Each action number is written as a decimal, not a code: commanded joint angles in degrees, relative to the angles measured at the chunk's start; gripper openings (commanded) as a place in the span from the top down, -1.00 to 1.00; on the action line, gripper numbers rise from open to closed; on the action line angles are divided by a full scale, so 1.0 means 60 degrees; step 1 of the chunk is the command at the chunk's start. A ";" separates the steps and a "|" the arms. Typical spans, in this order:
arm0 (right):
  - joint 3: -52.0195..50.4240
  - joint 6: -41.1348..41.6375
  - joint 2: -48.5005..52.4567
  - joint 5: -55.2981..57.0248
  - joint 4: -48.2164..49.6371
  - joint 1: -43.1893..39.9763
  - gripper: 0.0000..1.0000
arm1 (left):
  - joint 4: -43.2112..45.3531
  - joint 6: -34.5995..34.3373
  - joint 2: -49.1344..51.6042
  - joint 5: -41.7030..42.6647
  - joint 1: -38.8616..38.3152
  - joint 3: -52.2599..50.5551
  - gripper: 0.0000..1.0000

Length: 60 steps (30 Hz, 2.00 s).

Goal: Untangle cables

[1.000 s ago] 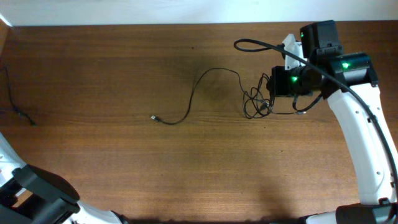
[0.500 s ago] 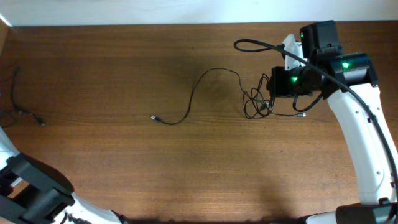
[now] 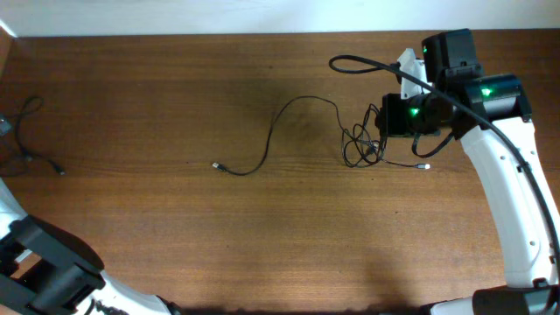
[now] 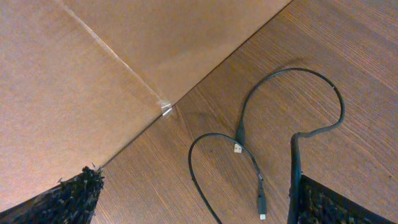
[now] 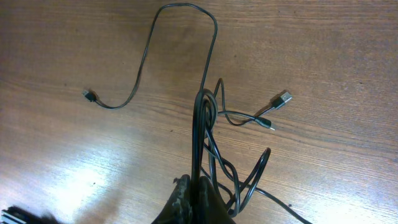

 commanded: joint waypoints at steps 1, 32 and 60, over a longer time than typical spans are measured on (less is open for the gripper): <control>0.0000 0.0106 0.0025 -0.0058 0.0004 0.0087 0.92 | 0.0025 -0.0142 0.0106 0.0098 0.0040 0.0022 -0.99; 0.0000 0.0106 0.0025 -0.0062 0.0047 0.0087 0.92 | -0.1967 -0.1290 -0.2000 0.5158 -0.1818 0.0062 -0.95; -0.0007 0.2120 0.1905 -0.1056 0.2302 0.3151 0.92 | -0.1690 -0.1956 -0.1949 0.5989 -0.6462 0.0029 -0.99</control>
